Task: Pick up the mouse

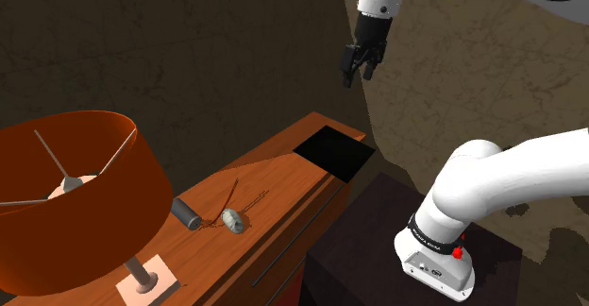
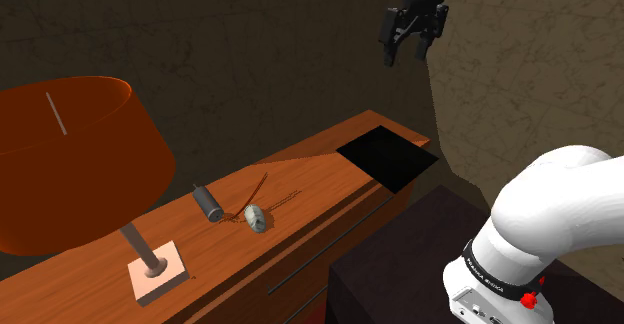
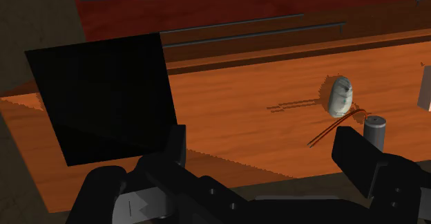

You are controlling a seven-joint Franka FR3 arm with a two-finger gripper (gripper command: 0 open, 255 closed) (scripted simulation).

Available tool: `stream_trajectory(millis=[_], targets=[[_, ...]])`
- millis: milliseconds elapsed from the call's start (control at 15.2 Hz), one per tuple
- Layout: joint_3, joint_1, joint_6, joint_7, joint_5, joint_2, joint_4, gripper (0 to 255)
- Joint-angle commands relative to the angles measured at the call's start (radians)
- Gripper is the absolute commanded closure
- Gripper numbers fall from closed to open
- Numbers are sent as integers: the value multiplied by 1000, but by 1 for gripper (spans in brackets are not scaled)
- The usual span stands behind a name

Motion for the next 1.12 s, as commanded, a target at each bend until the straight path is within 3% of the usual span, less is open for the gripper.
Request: stream_trajectory(millis=[0, 528, 1056], targets=[[0, 0, 0, 0, 0, 0, 0, 0], [110, 39, 285, 98, 68, 24, -207, 0], [239, 72, 600, 201, 120, 170, -323, 0]])
